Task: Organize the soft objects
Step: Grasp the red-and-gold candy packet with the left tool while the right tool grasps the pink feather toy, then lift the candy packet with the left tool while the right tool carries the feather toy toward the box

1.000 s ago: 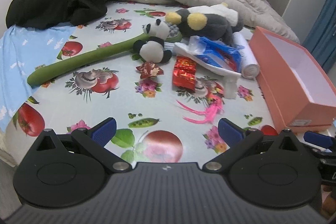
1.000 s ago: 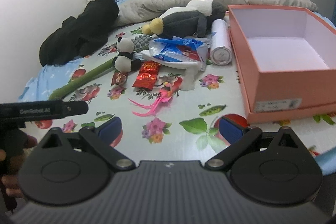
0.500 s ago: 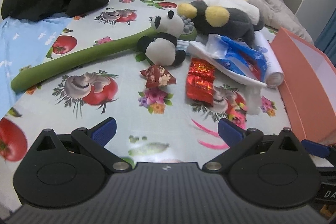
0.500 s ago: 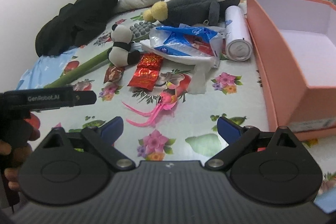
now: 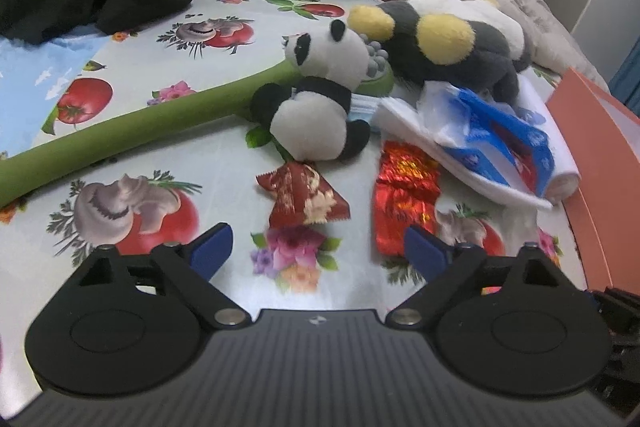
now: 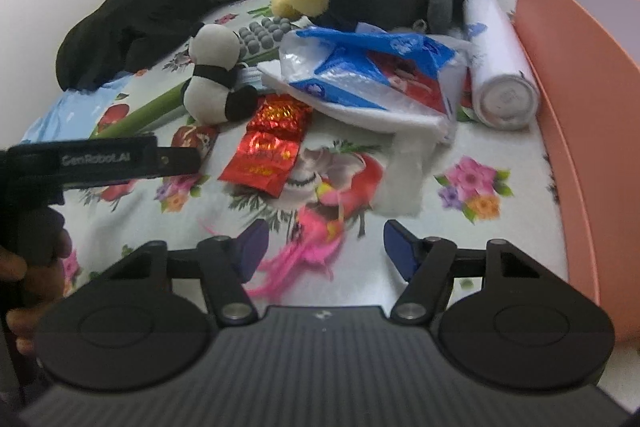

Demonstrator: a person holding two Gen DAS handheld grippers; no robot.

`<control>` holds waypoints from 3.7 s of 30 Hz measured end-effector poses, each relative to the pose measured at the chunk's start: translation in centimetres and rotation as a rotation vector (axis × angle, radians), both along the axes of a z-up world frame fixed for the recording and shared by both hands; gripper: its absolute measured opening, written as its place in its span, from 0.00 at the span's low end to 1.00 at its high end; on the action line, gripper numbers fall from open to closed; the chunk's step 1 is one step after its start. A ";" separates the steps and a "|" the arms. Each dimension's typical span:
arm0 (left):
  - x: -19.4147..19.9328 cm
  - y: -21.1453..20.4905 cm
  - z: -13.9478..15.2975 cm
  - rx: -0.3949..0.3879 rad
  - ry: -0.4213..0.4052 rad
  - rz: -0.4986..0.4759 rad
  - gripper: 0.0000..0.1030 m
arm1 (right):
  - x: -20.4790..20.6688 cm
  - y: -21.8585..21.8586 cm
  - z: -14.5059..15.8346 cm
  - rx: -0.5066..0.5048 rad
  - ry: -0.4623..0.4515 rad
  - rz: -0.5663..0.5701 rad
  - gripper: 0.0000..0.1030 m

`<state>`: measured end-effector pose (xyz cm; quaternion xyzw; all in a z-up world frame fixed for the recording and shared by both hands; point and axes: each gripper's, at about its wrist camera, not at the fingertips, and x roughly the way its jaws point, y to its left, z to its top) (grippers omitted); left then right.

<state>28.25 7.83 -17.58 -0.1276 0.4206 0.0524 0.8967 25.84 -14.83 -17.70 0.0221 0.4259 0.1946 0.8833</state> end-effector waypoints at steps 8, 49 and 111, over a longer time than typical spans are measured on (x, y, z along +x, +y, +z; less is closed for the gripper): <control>2.3 1.2 -1.5 -0.063 -0.024 0.035 0.78 | 1.5 1.4 -1.6 -0.039 0.008 0.036 0.65; -7.5 -2.1 1.3 -0.137 -0.046 -0.038 0.27 | -5.8 -2.8 1.6 -0.015 -0.007 -0.034 0.32; -7.8 -12.0 14.2 -0.048 -0.216 -0.268 0.51 | -7.6 -9.9 12.7 0.023 -0.186 -0.160 0.33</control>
